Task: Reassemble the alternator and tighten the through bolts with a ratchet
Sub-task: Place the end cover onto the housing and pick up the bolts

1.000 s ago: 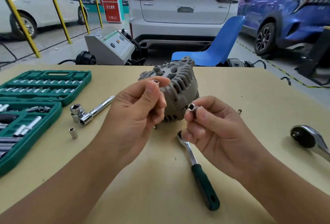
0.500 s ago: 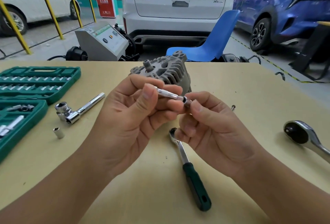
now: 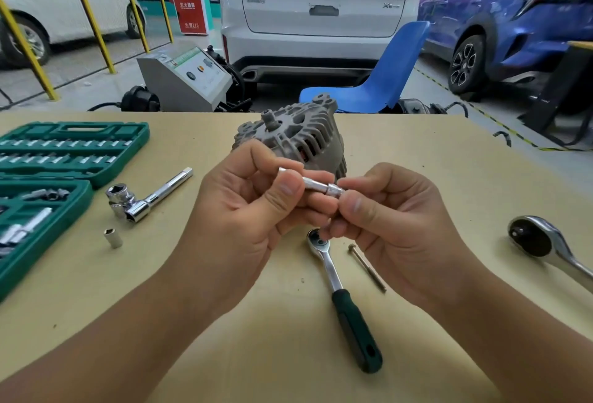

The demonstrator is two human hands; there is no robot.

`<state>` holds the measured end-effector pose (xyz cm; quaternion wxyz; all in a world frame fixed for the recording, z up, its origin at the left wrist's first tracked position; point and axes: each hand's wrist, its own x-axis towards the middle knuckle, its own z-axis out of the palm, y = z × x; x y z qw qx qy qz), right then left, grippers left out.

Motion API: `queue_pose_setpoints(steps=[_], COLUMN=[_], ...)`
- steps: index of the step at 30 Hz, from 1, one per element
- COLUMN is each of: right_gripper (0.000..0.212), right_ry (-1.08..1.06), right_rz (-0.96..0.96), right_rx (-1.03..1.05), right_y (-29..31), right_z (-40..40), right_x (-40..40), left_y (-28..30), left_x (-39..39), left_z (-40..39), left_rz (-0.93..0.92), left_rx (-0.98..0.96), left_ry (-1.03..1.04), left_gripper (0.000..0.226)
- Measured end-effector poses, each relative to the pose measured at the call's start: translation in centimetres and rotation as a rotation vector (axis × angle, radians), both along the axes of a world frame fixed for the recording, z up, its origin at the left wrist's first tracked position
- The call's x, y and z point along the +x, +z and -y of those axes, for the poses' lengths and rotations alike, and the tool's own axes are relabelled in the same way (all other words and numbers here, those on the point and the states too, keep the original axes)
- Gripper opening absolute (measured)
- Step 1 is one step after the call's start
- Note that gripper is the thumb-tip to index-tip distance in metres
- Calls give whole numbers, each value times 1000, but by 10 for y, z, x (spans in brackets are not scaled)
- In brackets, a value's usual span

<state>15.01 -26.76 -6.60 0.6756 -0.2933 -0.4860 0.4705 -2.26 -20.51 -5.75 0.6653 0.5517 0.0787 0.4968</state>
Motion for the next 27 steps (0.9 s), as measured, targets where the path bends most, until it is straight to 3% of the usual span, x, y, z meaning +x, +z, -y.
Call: queue_pose_setpoints(steps=[3,6,7,9,11,13,15,18,21,24,27], right_gripper=[11,9,3,17,20,20,25,25,16,17,17], right_ry=[-25,-108,-169,-400,-646,-748,-670,-544,-492,-460,-517], right_rz=[63,292,394,593,780,1056,1227,1324,1430,1568,1434], right_rx=[42,67,65,30,-103,-363,-595,-656,-631,-649,-610], right_y=[0,1,3,6,5,-1,-7,-11,-15,-15,-15], right_z=[1,-4,-7,-14,-21,-24,-26,-30,-35,-36,-35], right_x=[-1,-1,3,19,46,73,87,91,87,81,81], left_y=[-1,1,3,5,5,0,-10,-29,-34,-23,-17], left_x=[1,0,-1,-7,-16,-22,-24,-24,-17,-8,-4], left_z=[0,-6,-10,-21,-38,-56,-70,-84,-95,-105,-114], left_rz=[5,-72,-108,-157,-177,-193,-222,-392,-479,-531,-647], left_rx=[25,16,30,68,82,-22,-254,-474,-559,-590,-551], left_ry=[0,63,124,302,502,638,625,521,485,638,637], left_gripper=[16,16,16,20,25,25,27,32,35,41,48])
